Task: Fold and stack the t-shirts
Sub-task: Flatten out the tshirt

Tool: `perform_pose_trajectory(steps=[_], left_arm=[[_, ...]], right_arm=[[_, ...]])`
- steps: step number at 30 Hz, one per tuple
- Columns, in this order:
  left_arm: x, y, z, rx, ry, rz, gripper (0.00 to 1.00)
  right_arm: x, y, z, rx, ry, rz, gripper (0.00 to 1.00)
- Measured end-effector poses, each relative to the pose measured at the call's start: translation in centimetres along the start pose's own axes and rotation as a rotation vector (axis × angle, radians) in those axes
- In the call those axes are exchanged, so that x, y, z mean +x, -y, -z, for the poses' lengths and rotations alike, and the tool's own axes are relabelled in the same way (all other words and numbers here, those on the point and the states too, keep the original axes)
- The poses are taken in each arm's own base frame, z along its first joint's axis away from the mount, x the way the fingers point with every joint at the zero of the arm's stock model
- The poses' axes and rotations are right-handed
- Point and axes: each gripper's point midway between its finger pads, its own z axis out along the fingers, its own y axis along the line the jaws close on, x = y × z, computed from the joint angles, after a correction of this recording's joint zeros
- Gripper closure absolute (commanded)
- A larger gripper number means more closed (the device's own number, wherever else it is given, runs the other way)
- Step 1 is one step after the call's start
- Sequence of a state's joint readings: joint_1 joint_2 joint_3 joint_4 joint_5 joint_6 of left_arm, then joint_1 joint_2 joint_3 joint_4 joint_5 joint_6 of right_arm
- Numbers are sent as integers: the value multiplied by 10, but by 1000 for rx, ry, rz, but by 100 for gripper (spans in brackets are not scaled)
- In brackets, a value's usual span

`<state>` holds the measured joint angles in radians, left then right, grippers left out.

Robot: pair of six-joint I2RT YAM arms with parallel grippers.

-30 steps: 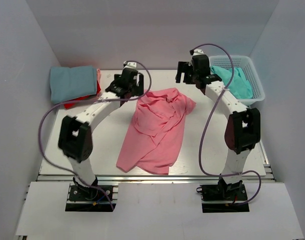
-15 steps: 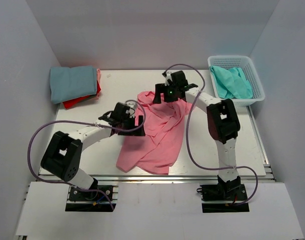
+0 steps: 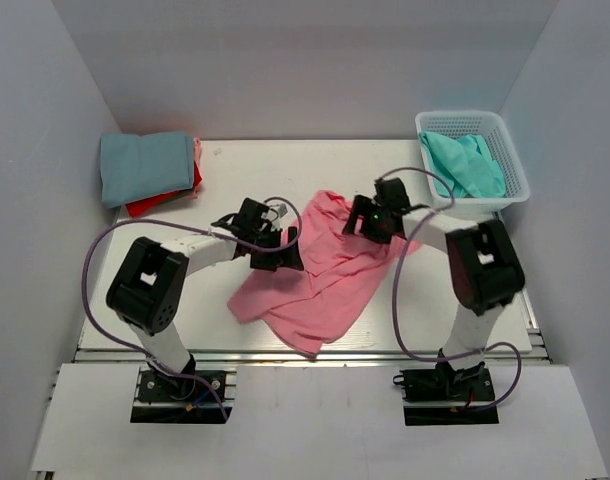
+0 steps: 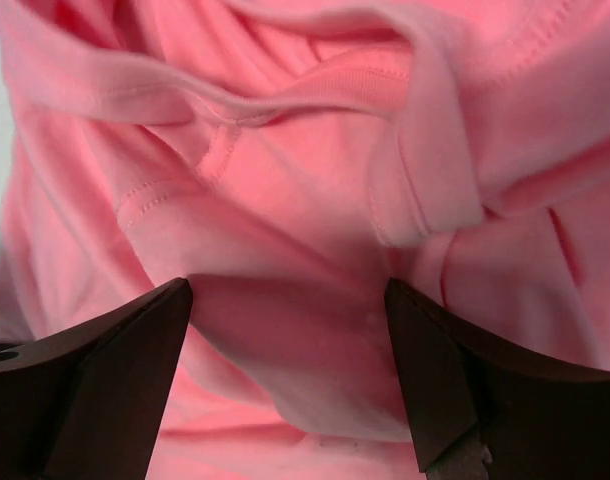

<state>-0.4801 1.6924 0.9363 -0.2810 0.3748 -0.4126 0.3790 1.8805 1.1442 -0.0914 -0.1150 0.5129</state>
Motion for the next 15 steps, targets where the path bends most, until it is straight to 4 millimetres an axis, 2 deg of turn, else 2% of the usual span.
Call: perform_pose_trajectory(steps=[3, 7, 9, 12, 15], left_arm=[[-30, -3, -11, -45, 28, -42, 0], [-87, 0, -28, -78, 104, -125, 0], [-112, 2, -28, -92, 146, -156, 0], [-133, 3, -20, -118, 196, -185, 0], [-128, -8, -1, -197, 226, -177, 0]], right_arm=[[24, 28, 28, 71, 32, -87, 19], [68, 54, 68, 150, 50, -165, 19], [84, 63, 83, 191, 42, -169, 19], [86, 71, 96, 248, 36, -103, 16], [63, 63, 104, 273, 70, 21, 10]])
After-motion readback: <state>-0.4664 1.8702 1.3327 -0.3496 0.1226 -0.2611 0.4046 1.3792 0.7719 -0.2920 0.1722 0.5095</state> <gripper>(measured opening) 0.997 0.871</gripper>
